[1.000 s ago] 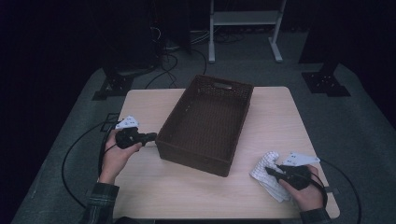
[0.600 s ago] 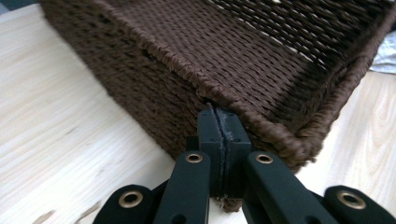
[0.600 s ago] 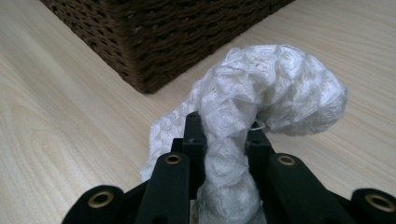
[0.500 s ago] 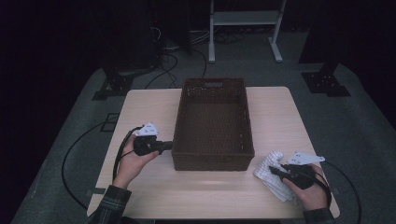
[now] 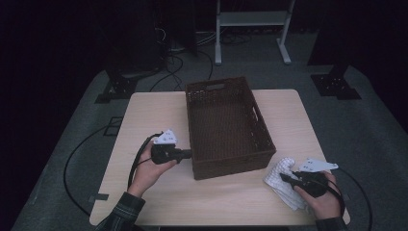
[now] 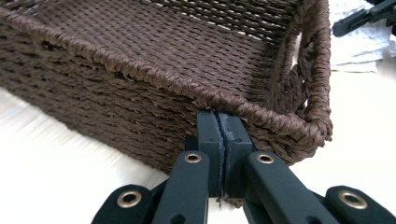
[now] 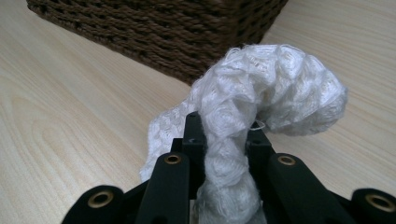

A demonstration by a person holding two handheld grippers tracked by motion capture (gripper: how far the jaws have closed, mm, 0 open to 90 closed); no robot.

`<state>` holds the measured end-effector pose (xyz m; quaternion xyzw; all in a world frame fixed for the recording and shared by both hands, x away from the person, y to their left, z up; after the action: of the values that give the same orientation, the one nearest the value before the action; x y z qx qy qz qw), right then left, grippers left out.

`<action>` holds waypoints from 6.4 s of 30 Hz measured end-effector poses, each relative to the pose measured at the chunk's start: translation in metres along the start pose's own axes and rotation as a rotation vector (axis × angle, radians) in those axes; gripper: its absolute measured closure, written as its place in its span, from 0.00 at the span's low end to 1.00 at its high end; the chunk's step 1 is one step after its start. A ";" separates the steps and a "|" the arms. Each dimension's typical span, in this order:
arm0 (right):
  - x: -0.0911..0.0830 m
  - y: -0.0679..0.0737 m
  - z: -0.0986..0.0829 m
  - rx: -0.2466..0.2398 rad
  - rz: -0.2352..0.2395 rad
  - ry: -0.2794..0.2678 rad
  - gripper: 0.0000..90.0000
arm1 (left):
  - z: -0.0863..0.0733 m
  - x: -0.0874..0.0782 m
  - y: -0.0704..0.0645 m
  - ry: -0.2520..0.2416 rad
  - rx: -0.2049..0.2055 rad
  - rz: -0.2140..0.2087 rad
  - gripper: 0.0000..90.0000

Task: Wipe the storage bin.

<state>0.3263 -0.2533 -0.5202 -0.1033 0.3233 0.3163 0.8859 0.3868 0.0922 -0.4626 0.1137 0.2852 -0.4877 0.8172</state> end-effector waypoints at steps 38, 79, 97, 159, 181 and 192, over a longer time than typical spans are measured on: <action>-0.002 0.000 -0.002 0.004 -0.008 0.000 0.84 | -0.003 0.016 -0.018 -0.004 0.050 0.015 0.53; 0.001 0.001 -0.003 -0.001 -0.006 0.012 0.84 | -0.052 0.074 -0.038 0.103 0.059 0.088 0.27; 0.002 -0.010 0.005 -0.018 0.016 0.000 0.83 | -0.064 0.085 -0.040 0.108 0.000 0.178 0.26; 0.023 -0.033 0.038 -0.003 0.002 0.009 0.84 | -0.063 0.085 -0.041 0.098 0.007 0.161 0.30; 0.053 -0.028 0.014 0.005 0.035 0.123 0.84 | -0.063 0.085 -0.041 0.099 0.010 0.163 0.30; 0.050 -0.026 0.018 -0.005 0.034 0.103 0.84 | -0.063 0.085 -0.041 0.099 0.010 0.163 0.30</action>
<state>0.3811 -0.2415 -0.5390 -0.1161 0.3694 0.3263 0.8623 0.3601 0.0383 -0.5589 0.1647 0.3127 -0.4147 0.8385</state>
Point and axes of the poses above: each handheld gripper's, and its own axes: x roughly forward along the jaws, z roughly out of its top, y roughly to its left, the point moved 9 cm from there along x, roughly forward along the jaws
